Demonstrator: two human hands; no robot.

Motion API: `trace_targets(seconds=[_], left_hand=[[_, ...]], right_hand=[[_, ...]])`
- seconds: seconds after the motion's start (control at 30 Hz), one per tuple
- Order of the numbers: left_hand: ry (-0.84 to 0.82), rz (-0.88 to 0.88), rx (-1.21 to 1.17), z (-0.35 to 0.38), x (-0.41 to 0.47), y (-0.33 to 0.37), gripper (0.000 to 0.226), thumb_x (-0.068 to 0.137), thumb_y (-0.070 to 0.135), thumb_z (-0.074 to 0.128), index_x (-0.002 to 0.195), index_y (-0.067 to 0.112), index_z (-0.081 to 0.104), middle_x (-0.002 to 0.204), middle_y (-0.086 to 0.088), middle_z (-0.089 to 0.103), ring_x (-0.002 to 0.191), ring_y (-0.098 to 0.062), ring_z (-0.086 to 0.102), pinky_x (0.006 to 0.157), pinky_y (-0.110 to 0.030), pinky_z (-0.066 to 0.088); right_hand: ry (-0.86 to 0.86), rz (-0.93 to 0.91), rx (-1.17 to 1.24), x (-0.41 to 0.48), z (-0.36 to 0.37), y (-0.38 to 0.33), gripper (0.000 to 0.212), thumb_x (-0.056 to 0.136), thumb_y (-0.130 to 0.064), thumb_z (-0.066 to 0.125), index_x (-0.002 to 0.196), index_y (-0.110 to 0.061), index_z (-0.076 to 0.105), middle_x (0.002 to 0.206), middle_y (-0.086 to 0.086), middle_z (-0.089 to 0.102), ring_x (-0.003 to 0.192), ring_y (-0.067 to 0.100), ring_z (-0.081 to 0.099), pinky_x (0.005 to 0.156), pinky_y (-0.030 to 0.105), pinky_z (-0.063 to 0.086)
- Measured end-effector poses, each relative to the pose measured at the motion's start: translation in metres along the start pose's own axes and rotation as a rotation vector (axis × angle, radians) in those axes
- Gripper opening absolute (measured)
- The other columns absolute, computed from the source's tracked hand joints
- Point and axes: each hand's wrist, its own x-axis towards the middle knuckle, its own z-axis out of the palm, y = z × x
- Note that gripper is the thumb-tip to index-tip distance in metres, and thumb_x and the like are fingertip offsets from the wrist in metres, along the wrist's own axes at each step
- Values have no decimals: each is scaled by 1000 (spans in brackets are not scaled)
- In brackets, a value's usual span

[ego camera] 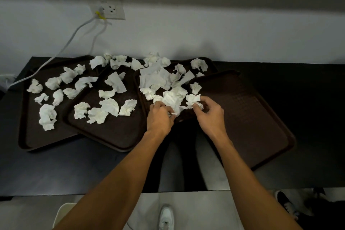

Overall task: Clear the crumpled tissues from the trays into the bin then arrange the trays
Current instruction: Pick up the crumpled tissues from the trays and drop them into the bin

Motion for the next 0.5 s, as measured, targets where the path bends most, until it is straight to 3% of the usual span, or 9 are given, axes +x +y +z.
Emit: trace_targets(seconds=[0.1, 0.2, 0.37, 0.5], left_hand=[[19, 1, -3, -1, -4, 1, 17, 88, 30, 76, 104, 21, 77, 120, -2, 61, 114, -22, 53, 90, -37, 54], [65, -3, -136, -5, -11, -1, 15, 87, 24, 78, 100, 17, 77, 115, -1, 60, 104, -18, 61, 88, -28, 53], [164, -42, -339, -29, -25, -6, 11, 82, 24, 84, 91, 21, 78, 102, 2, 62, 89, -11, 63, 84, -20, 51], [214, -97, -483, -58, -42, -18, 10, 81, 30, 85, 85, 27, 76, 98, 7, 69, 93, -3, 65, 85, -15, 50]], right_hand=[[3, 0, -1, -4, 0, -1, 23, 93, -20, 69, 115, -24, 73, 97, -15, 75, 90, -3, 69, 80, 13, 54], [6, -5, -5, -8, 1, -3, 23, 93, -20, 69, 116, -23, 73, 97, -14, 75, 89, -3, 69, 79, 12, 52], [-9, 2, -17, -18, 9, -10, 26, 93, -25, 70, 118, -26, 72, 101, -15, 74, 93, -1, 69, 86, 23, 58], [-27, -3, -2, -30, 25, -23, 27, 92, -27, 71, 119, -27, 71, 104, -17, 72, 99, -2, 67, 90, 22, 56]])
